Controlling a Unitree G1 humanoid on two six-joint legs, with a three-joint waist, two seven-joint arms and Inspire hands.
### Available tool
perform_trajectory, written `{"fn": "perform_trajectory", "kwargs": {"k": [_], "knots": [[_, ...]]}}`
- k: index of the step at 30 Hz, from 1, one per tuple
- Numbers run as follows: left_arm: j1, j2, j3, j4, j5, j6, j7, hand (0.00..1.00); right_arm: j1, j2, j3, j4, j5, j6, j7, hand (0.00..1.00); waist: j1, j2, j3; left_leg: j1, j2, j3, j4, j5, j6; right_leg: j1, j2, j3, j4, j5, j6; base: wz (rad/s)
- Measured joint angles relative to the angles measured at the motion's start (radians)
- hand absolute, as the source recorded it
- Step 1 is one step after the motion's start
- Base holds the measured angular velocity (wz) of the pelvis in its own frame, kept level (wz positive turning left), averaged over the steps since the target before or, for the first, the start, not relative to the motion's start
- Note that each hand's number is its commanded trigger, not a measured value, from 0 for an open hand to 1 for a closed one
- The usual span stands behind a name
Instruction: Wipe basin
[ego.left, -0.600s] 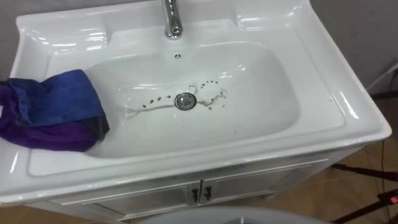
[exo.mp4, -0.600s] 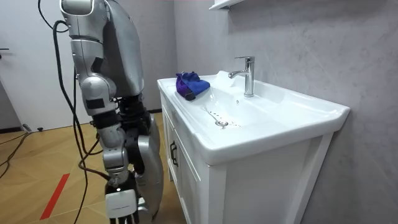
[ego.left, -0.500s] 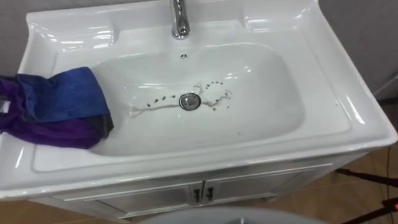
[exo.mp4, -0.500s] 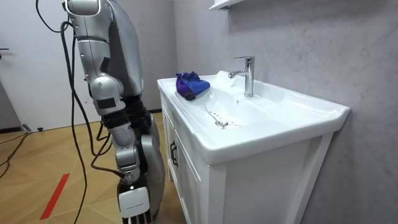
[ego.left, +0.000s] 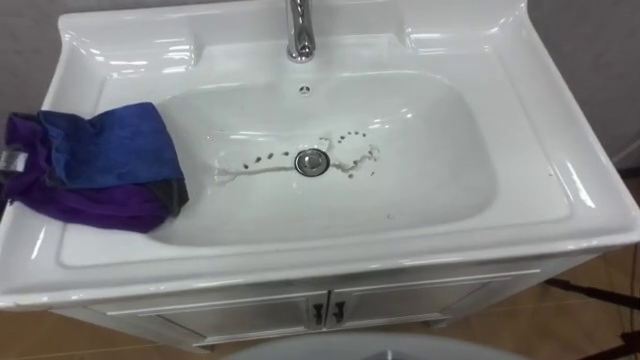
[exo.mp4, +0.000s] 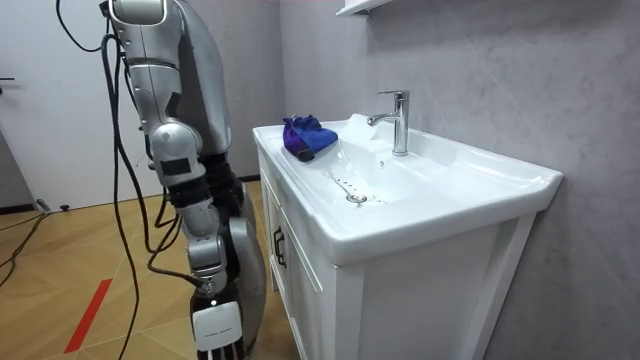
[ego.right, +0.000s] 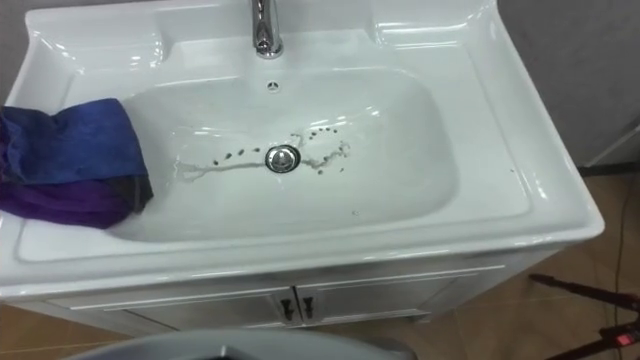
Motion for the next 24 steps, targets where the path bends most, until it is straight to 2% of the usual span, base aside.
{"fn": "perform_trajectory", "kwargs": {"k": [6,14,16,21,24], "knots": [[-0.001,0.000,0.000,0.000,-0.003,-0.005,0.000,0.00,0.001,0.000,0.000,0.001,0.005,-0.003,0.000,0.00,0.000,-0.005,0.0002,0.000,-0.001,0.000,-0.001,0.000,0.000,0.002,0.001,-0.007,-0.002,-0.001,0.001,0.00],[0.003,0.000,0.010,0.002,-0.068,-0.020,0.014,0.00,0.013,0.000,0.001,0.011,0.053,-0.021,-0.021,0.00,0.009,-0.009,0.0009,0.009,0.000,-0.004,-0.002,0.000,0.000,0.016,0.003,-0.017,-0.018,0.000,0.001,0.03],[0.003,0.000,0.033,0.002,-0.101,-0.021,0.025,0.00,0.014,0.000,0.001,0.016,0.056,-0.022,-0.021,0.00,0.017,-0.008,0.0009,0.009,0.001,-0.004,-0.002,0.000,0.000,0.016,0.004,-0.017,-0.019,0.000,0.001,0.00],[0.008,-0.001,0.157,0.003,-0.188,-0.033,0.074,0.00,0.015,-0.007,-0.004,0.025,0.058,-0.025,-0.019,0.00,0.030,0.002,-0.0005,0.004,0.001,-0.012,0.000,0.000,0.000,0.021,0.004,-0.019,-0.017,0.000,0.000,0.01],[0.012,0.000,0.183,0.004,-0.259,-0.048,0.124,0.00,0.014,-0.012,-0.013,0.028,0.058,-0.026,-0.019,0.00,0.033,0.008,-0.0002,0.003,0.000,-0.020,0.000,0.000,0.000,0.021,0.004,-0.024,-0.015,0.000,0.000,0.06]]}}
